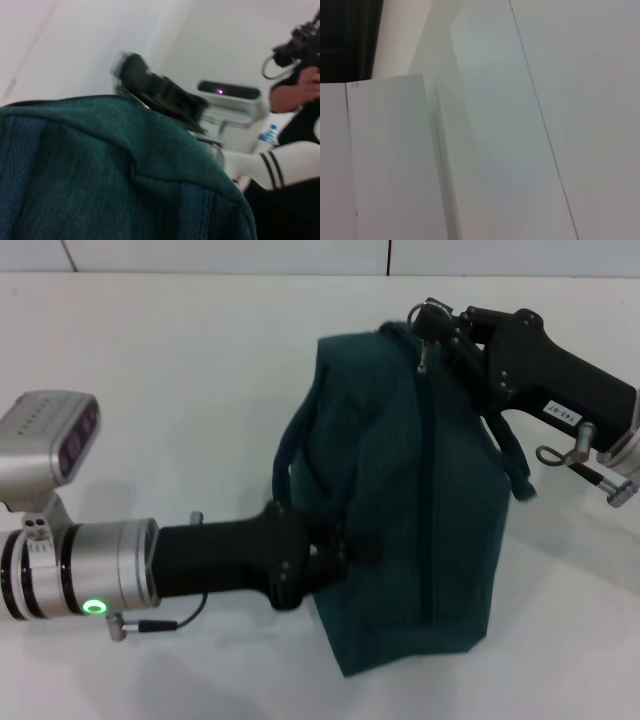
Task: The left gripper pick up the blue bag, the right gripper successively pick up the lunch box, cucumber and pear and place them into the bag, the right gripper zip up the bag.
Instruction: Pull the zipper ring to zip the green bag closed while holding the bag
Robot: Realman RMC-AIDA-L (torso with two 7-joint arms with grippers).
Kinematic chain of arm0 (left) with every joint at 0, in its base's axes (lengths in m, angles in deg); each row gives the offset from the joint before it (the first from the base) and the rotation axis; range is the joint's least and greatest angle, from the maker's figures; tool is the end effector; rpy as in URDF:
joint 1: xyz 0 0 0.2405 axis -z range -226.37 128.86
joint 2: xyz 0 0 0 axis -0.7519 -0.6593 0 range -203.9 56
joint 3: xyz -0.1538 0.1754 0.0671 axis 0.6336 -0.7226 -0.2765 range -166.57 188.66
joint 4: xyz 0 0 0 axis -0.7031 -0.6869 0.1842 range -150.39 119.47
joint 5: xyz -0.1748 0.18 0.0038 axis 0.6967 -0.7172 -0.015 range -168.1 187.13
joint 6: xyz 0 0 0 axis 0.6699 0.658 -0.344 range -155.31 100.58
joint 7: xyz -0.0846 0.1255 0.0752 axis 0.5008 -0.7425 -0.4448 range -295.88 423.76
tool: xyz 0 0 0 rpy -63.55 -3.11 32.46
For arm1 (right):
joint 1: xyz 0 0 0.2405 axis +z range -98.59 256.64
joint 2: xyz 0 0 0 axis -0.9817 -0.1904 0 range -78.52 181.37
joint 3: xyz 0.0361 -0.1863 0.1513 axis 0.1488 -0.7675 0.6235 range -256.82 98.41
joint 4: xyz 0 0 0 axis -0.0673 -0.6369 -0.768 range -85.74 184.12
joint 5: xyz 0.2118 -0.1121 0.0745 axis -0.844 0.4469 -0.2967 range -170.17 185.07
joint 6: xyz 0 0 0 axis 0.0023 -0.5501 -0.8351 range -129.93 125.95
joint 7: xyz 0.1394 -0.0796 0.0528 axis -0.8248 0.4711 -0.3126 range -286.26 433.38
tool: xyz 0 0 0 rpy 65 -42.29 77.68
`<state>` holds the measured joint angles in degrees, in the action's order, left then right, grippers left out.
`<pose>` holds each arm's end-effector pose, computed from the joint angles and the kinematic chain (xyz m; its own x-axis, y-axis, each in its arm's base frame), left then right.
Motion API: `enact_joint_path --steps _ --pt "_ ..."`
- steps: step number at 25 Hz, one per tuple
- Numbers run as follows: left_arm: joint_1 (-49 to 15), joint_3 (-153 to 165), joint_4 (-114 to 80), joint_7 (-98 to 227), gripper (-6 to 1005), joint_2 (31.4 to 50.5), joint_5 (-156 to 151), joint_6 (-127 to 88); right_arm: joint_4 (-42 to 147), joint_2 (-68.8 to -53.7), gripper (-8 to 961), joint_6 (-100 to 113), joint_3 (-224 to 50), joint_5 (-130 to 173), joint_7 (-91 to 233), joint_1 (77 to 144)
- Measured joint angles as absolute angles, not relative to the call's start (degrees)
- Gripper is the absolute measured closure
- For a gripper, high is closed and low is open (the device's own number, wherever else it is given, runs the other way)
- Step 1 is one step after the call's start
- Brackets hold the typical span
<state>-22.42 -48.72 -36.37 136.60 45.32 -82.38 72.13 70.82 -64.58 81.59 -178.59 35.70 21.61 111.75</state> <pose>-0.2417 0.2851 -0.0739 0.5989 0.4531 0.6603 0.4060 -0.8825 0.2373 0.1694 0.3713 -0.0573 0.4741 -0.0313 -0.8799 -0.3621 -0.9179 -0.1625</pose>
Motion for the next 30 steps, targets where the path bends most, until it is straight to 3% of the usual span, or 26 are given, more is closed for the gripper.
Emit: enact_joint_path --steps 15,22,30 --pt "-23.2 -48.4 -36.8 136.2 940 44.68 -84.2 74.0 70.7 -64.65 943 75.2 -178.6 33.8 22.0 111.6" --pt "-26.7 -40.9 -37.5 135.4 895 43.79 -84.3 68.2 70.7 -64.43 943 76.8 -177.2 31.2 23.6 109.7" --pt "-27.0 -35.1 -39.4 135.7 843 44.15 -84.2 64.4 70.6 -64.7 943 78.4 -176.2 30.6 23.6 108.4"
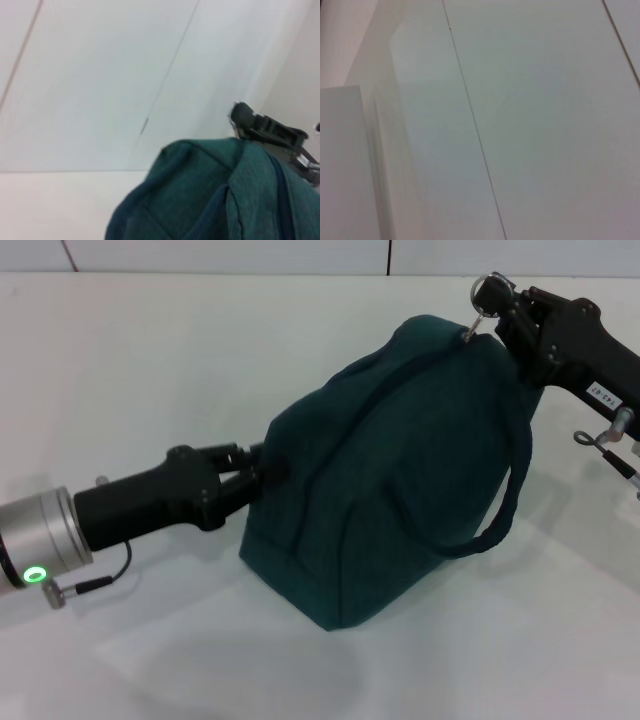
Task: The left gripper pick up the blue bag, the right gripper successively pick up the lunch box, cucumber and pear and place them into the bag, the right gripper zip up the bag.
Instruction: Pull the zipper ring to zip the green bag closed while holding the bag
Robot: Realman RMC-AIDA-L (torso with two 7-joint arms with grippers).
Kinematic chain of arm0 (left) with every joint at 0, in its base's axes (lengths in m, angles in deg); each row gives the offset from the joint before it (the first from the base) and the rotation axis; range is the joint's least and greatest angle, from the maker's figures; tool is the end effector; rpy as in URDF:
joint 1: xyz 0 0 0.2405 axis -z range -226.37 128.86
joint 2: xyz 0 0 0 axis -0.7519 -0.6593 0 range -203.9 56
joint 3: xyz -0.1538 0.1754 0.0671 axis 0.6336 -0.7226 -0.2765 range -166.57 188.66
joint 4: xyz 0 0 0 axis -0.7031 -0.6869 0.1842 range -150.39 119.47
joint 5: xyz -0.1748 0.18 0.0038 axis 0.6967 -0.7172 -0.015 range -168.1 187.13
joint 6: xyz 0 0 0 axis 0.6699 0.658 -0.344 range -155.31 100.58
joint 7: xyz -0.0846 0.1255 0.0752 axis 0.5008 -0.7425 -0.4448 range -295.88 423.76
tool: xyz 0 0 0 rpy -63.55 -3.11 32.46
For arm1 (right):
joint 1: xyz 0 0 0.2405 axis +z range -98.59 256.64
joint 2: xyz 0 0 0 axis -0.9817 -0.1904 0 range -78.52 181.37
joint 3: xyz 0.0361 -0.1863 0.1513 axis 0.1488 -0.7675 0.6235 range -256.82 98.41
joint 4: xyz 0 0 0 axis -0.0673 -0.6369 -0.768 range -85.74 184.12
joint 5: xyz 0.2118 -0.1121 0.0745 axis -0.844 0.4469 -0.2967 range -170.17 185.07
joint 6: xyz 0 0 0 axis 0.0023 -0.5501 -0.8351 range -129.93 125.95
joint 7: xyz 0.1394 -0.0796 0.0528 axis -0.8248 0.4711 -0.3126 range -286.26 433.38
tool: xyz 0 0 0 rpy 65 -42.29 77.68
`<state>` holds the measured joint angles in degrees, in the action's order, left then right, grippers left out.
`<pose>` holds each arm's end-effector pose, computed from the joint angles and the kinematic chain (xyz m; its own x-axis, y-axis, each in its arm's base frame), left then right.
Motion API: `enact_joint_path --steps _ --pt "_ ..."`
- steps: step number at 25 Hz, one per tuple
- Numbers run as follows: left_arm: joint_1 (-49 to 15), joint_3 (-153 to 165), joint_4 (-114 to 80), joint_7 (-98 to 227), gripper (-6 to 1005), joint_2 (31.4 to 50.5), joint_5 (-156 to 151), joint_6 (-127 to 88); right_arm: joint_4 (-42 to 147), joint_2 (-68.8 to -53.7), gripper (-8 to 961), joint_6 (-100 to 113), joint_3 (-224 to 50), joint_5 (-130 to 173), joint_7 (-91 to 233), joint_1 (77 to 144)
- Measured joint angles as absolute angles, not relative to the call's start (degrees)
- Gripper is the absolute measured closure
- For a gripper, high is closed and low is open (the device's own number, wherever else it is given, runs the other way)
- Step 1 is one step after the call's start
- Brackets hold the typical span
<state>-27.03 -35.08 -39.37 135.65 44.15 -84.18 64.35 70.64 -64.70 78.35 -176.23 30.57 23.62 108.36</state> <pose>-0.2935 0.3124 -0.0342 0.5527 0.3924 0.7353 0.6041 -0.7964 -0.0291 0.1981 0.3807 -0.0414 0.4389 -0.0057 -0.8985 -0.5034 -0.8299 -0.2407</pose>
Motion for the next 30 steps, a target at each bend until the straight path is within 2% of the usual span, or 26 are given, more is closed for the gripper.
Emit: enact_joint_path --steps 12,17,20,30 --pt "-25.8 -35.0 -50.5 139.9 635 45.13 -82.2 67.6 70.0 -64.76 943 77.9 -176.3 28.6 23.1 108.4" --pt "-23.5 -37.5 -60.1 151.6 398 45.33 -83.3 68.7 70.0 -64.76 944 77.8 -176.4 27.6 23.0 108.4" --pt "-22.1 -39.7 -65.2 158.3 332 45.34 -85.2 68.5 70.0 -64.76 944 77.5 -176.4 27.6 23.0 108.4" --pt "-18.5 -55.0 -88.1 184.1 323 45.57 -94.9 57.7 70.0 -64.76 944 76.6 -176.5 27.6 22.9 108.7"
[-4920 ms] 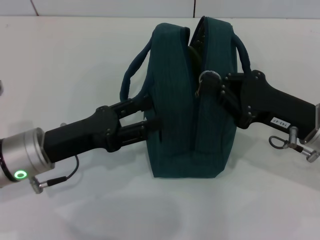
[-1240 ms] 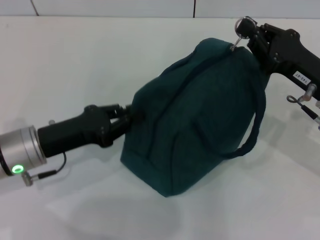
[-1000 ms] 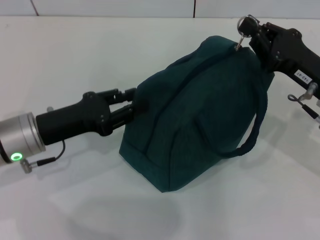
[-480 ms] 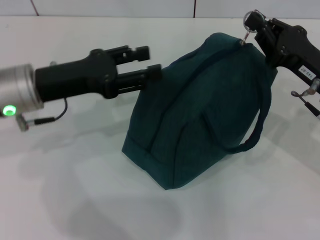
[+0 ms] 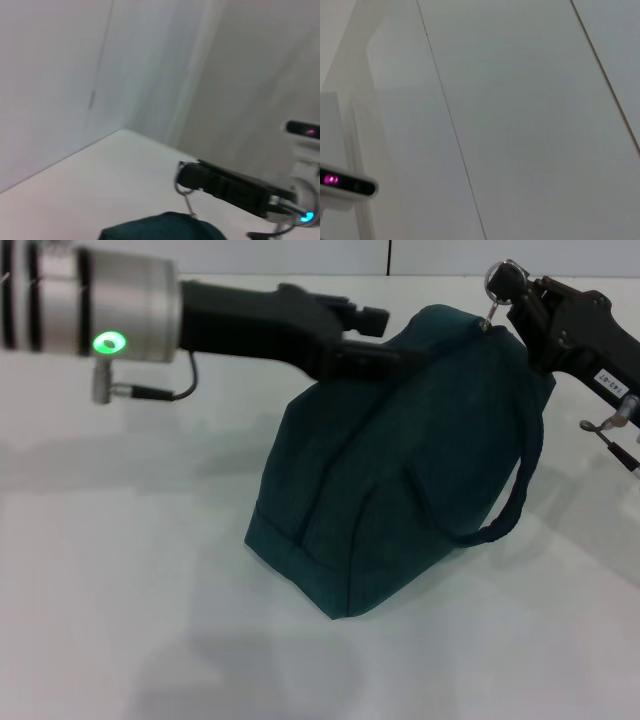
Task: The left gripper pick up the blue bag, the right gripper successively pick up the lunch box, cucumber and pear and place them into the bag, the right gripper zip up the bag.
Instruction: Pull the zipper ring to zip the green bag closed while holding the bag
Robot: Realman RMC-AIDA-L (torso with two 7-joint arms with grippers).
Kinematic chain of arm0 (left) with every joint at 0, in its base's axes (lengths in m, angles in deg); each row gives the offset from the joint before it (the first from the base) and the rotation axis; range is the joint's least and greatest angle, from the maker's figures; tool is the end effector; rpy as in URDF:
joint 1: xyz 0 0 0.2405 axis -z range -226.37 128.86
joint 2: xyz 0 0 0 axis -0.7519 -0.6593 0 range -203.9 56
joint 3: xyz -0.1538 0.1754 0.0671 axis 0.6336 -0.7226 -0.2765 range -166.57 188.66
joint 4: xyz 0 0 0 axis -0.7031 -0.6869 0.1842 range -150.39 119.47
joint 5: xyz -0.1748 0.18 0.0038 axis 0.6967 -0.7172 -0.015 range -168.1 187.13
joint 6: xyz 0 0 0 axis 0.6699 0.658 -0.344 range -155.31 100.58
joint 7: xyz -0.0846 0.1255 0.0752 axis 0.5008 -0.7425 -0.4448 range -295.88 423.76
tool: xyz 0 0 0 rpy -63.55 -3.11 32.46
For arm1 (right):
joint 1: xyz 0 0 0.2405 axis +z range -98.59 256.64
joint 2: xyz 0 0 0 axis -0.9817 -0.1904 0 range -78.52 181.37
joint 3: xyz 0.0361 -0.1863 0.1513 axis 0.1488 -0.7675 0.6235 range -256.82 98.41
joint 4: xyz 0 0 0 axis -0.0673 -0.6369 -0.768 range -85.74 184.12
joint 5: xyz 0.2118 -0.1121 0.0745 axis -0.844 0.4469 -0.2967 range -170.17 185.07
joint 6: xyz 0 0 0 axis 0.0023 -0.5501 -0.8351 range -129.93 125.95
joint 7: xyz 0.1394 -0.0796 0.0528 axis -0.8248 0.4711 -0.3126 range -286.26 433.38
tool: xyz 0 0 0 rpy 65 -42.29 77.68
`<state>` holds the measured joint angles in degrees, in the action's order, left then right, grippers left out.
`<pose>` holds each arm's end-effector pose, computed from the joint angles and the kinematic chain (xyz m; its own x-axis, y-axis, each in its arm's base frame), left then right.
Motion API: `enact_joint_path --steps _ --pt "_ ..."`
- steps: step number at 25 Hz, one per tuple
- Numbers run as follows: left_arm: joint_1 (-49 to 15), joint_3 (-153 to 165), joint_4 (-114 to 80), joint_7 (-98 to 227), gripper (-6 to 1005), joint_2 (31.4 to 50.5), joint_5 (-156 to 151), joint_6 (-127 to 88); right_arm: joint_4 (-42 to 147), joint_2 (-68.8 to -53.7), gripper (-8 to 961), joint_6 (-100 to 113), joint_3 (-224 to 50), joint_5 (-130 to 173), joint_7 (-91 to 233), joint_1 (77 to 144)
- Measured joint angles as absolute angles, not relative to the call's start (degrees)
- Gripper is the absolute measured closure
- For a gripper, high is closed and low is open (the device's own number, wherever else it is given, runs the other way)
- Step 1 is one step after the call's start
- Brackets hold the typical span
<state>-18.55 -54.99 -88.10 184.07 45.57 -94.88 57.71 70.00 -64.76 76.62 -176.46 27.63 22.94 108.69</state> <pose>-0.1062 0.3932 0.0176 0.8091 0.3828 0.4458 0.4499 -0.8916 -0.0510 0.2024 0.3882 -0.0384 0.4174 -0.0192 -0.9085 -0.5540 -0.7979 -0.2377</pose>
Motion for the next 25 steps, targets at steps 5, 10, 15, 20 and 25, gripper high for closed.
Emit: enact_joint_path --steps 5,10,15,20,25 --pt "-16.1 -59.9 -91.3 191.7 342 45.58 -100.8 54.8 70.0 -64.76 944 76.4 -176.6 27.6 22.9 108.8" --pt "-15.1 -62.6 -91.8 193.8 361 45.57 -102.5 54.3 70.0 -64.76 944 76.4 -176.4 27.7 23.0 108.8" --pt "-14.5 -62.7 -91.7 195.7 379 45.57 -105.4 53.6 70.0 -64.76 944 76.2 -176.3 27.7 23.0 108.9" --pt "-14.8 -62.6 -91.7 194.5 398 45.57 -105.6 53.0 70.0 -64.76 944 76.1 -176.3 27.7 23.0 108.9" --pt "-14.6 -62.6 -91.5 194.3 602 45.52 -105.8 52.8 70.0 -64.76 944 76.1 -176.3 27.7 23.0 108.9"
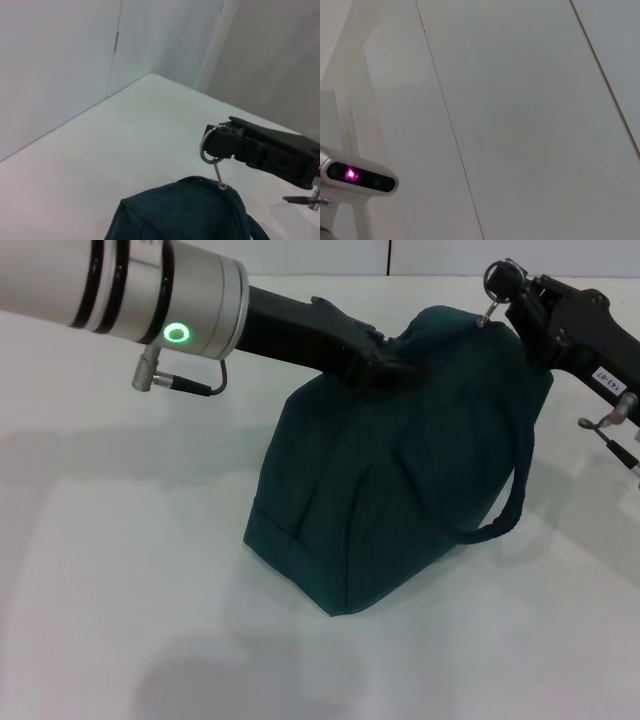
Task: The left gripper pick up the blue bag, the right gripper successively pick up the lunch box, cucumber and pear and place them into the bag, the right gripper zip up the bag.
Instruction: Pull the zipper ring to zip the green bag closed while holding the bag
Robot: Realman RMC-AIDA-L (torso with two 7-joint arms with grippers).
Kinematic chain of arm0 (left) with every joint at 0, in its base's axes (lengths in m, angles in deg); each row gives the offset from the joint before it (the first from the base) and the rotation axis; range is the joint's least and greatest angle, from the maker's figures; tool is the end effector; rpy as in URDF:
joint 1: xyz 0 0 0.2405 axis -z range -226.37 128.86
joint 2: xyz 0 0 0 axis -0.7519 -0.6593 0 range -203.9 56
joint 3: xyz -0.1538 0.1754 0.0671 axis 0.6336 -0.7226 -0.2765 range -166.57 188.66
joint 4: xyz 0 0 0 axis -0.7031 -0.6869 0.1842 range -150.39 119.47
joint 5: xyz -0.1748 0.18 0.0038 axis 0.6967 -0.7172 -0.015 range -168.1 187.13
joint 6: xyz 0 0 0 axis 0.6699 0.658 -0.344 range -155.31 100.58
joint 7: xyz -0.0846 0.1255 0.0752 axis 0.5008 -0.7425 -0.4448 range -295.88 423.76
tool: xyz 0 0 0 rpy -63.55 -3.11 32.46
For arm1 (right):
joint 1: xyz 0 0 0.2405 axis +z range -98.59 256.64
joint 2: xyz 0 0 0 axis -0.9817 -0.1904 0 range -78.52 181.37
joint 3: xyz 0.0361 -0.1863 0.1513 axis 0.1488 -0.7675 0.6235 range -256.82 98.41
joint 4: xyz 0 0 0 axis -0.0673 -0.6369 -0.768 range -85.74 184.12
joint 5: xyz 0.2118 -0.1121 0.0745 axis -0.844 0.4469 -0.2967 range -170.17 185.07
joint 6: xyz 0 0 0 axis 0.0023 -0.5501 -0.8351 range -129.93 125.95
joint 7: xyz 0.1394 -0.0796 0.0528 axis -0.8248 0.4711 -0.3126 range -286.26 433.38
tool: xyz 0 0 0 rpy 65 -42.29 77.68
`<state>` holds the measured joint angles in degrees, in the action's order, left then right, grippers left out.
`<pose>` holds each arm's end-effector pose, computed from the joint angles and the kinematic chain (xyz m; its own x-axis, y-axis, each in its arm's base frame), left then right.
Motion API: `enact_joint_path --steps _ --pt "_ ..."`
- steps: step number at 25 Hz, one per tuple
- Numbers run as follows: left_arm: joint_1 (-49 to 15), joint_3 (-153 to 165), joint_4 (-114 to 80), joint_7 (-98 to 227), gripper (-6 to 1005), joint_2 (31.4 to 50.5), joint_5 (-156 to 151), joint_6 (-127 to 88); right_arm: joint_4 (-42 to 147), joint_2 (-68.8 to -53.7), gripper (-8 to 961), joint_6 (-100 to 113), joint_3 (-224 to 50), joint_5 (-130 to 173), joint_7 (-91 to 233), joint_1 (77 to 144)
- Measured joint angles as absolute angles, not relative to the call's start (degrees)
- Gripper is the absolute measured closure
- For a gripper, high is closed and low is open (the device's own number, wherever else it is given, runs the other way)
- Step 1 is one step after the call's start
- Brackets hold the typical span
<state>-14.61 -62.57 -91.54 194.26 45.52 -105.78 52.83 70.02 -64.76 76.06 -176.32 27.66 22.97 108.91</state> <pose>-0.0827 0.4023 -0.0093 0.8659 0.4126 0.2827 0.4618 -0.8767 -0.1349 0.2020 0.3902 -0.0386 0.4215 -0.0196 -0.9066 -0.5568 -0.7947 -0.2417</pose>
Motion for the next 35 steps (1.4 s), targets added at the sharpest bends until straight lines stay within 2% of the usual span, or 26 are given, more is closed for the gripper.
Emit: enact_joint_path --steps 6,22,27,35 --pt "-14.5 -62.8 -91.5 194.0 793 45.49 -106.1 52.8 70.0 -64.76 944 76.1 -176.3 27.7 22.9 108.9" --pt "-15.8 -59.0 -91.9 188.8 877 45.36 -96.6 56.7 62.5 -64.58 943 69.4 -176.2 18.9 22.3 108.1" --pt "-15.9 -58.7 -91.7 188.0 995 45.42 -95.9 56.8 62.2 -64.71 943 64.5 -176.2 18.8 21.3 108.1" --pt "-16.0 -58.7 -91.7 187.7 992 45.56 -95.8 56.8 62.5 -64.76 943 68.6 -176.4 18.8 21.3 108.1"
